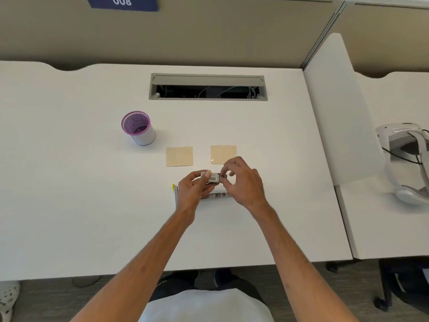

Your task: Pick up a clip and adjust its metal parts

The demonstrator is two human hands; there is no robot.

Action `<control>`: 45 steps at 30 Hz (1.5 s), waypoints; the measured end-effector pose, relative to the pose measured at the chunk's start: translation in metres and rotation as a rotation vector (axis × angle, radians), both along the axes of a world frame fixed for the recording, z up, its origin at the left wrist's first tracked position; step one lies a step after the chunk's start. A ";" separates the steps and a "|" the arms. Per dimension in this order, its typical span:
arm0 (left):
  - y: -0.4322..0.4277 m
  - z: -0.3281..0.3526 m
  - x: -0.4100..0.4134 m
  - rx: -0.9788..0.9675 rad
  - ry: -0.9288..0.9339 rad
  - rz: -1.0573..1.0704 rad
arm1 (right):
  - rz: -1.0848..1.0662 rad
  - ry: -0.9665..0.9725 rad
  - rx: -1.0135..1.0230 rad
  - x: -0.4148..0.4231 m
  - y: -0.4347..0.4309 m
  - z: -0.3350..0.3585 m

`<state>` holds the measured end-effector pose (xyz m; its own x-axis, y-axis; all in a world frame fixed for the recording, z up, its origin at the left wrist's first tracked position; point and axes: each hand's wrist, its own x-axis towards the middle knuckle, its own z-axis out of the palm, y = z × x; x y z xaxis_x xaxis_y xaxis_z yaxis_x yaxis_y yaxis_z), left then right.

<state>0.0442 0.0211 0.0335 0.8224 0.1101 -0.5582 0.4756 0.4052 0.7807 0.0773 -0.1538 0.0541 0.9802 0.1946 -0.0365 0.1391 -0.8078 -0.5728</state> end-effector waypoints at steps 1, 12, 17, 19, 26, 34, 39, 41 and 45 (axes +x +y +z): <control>0.000 0.000 0.001 -0.001 0.002 0.000 | 0.011 0.015 0.016 0.002 -0.001 0.001; 0.004 -0.002 0.015 -0.011 -0.005 -0.002 | 0.081 0.132 0.305 0.024 -0.013 0.009; 0.000 0.000 0.020 -0.020 0.000 0.006 | -0.221 0.268 0.722 0.028 -0.013 0.012; -0.001 -0.001 0.020 -0.020 0.010 0.007 | -0.342 0.390 0.996 0.025 -0.014 0.012; 0.001 -0.001 0.022 -0.021 0.040 0.021 | -0.672 0.771 1.550 0.013 -0.015 0.001; -0.001 0.000 0.022 -0.048 0.041 0.037 | -0.578 0.637 0.894 0.014 -0.010 -0.008; -0.004 0.002 0.022 -0.068 0.031 0.028 | -0.529 0.565 0.839 0.012 -0.003 -0.012; -0.005 0.002 0.022 -0.072 0.028 0.029 | -0.540 0.543 0.838 0.012 -0.001 -0.014; -0.004 0.003 0.020 -0.088 0.018 0.013 | -0.553 0.505 0.799 0.012 0.002 -0.015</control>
